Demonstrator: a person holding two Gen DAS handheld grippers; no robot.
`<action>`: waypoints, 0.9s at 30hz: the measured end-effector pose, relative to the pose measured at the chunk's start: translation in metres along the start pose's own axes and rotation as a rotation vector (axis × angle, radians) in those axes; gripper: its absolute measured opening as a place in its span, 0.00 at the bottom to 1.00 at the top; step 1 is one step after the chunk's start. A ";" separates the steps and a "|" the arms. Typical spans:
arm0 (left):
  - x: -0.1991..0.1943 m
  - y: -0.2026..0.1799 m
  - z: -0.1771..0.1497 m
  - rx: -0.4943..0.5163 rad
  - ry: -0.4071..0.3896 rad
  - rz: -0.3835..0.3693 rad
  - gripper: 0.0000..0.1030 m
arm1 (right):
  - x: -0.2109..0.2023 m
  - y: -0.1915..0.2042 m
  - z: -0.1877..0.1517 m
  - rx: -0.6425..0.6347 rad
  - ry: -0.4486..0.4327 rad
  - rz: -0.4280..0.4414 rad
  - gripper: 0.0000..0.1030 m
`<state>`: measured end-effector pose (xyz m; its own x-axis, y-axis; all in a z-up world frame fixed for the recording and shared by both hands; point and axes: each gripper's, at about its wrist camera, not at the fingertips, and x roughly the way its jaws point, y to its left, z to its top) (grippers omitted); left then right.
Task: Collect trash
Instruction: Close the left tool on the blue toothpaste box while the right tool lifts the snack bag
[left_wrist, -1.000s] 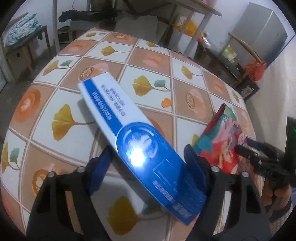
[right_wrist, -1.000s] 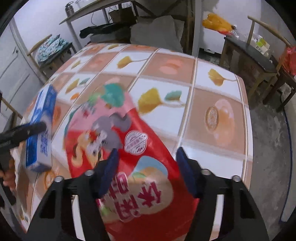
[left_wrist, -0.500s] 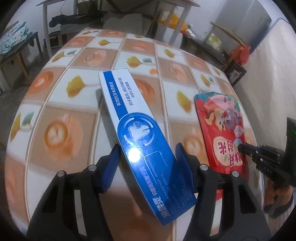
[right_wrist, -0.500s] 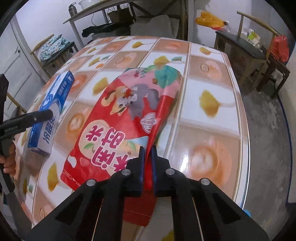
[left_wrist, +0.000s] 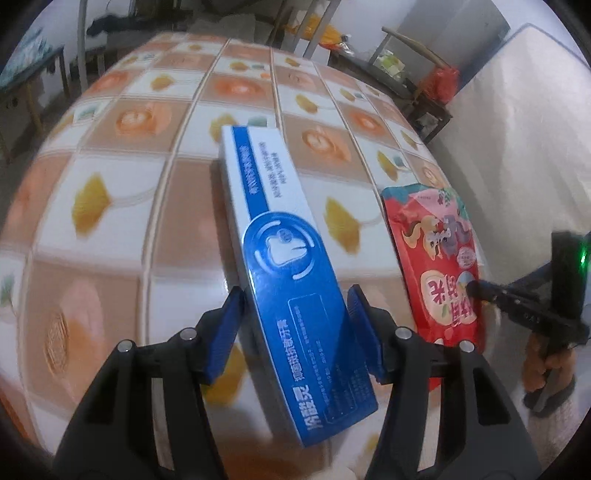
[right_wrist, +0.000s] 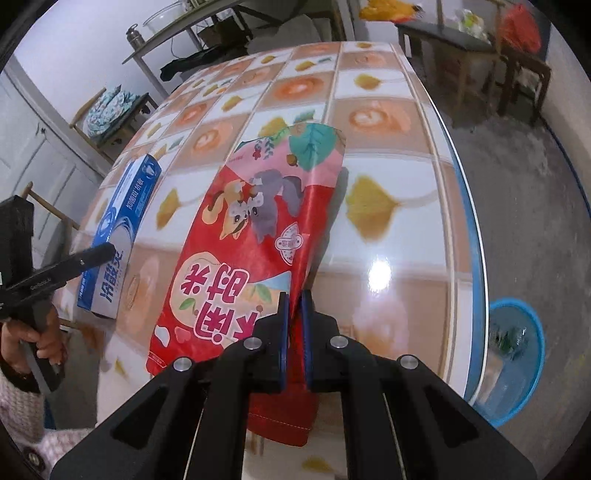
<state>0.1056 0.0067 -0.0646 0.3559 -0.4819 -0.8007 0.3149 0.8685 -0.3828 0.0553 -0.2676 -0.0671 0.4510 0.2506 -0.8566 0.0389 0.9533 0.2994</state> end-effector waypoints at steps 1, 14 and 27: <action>-0.001 0.000 -0.002 -0.003 0.003 0.001 0.53 | -0.002 0.001 -0.005 0.004 0.002 0.001 0.09; 0.018 -0.022 0.014 0.113 -0.036 0.218 0.60 | 0.007 0.002 0.007 0.063 -0.049 0.020 0.37; 0.020 -0.031 0.009 0.157 -0.080 0.280 0.53 | 0.016 0.030 0.006 -0.013 -0.055 -0.120 0.28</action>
<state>0.1106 -0.0311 -0.0643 0.5141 -0.2396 -0.8236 0.3242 0.9432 -0.0720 0.0694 -0.2363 -0.0691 0.4921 0.1248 -0.8615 0.0844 0.9782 0.1899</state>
